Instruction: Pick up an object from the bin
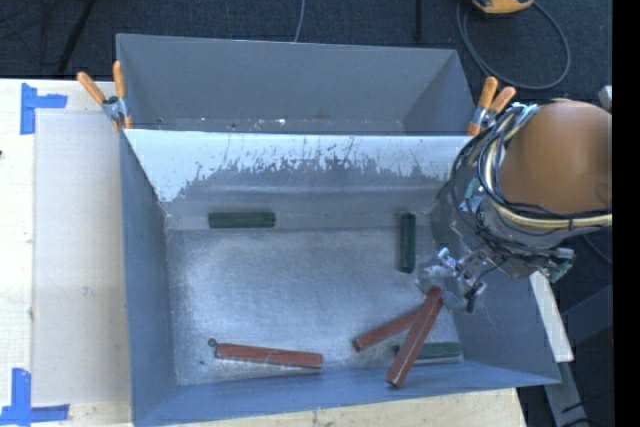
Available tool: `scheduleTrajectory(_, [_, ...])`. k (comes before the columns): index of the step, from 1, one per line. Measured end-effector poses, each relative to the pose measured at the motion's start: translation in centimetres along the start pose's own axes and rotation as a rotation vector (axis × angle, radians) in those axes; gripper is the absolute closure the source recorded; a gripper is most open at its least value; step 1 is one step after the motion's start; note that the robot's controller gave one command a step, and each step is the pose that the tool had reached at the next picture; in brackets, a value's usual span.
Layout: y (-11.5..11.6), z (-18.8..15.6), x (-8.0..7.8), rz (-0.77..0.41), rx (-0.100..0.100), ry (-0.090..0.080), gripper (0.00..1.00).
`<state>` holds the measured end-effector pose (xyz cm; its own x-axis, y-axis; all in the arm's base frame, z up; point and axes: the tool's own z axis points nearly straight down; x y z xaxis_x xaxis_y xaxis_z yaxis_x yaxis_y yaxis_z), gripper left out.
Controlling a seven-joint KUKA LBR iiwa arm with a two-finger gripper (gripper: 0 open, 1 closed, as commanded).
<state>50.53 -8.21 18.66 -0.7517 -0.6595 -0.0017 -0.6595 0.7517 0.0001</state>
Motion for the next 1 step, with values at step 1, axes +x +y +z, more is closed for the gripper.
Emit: scheduleTrajectory(1, [0.0, 0.0, 0.0, 0.0, 0.0, 0.0, 1.0])
